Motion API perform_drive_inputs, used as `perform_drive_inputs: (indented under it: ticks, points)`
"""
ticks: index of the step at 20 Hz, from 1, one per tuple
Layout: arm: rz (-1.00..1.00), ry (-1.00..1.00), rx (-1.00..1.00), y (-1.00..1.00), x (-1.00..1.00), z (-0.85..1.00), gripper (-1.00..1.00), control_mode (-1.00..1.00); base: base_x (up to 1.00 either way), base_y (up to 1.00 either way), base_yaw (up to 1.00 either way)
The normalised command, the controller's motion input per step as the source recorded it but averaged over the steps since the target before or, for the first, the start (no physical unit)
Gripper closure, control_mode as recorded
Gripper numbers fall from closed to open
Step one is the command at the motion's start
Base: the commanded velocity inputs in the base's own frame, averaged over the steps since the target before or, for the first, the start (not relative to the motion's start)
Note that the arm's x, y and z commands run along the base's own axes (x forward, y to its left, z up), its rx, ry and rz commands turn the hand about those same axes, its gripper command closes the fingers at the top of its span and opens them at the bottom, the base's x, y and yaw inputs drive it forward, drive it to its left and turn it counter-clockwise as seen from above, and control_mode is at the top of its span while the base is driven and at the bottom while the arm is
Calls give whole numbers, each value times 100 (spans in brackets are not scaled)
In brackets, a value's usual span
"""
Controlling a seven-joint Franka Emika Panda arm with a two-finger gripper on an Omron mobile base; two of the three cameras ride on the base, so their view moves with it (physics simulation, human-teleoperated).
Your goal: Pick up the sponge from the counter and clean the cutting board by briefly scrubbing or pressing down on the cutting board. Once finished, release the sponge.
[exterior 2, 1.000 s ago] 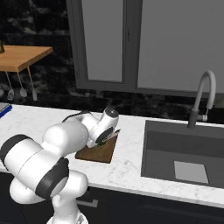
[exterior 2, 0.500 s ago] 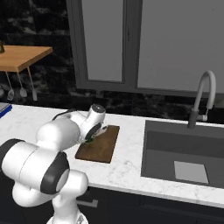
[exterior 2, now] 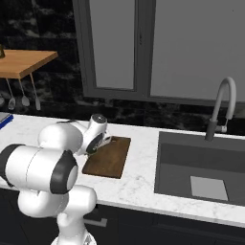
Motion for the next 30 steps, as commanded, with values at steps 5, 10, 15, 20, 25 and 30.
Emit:
perform_drive_inputs:
  ticks: [5,10,15,20,25,30]
  points:
    - [-10,1,0,-78,1,0,100,-100,0,0,0]
    - [-11,3,0,-67,0,0,100,-100,0,0,0]
    - [-13,1,0,-67,19,0,100,-100,0,0,0]
    - [-8,0,0,-24,52,1,100,-100,0,0,0]
    - [0,0,0,46,64,0,100,-100,0,0,0]
    - [0,0,0,70,41,0,100,-100,0,0,0]
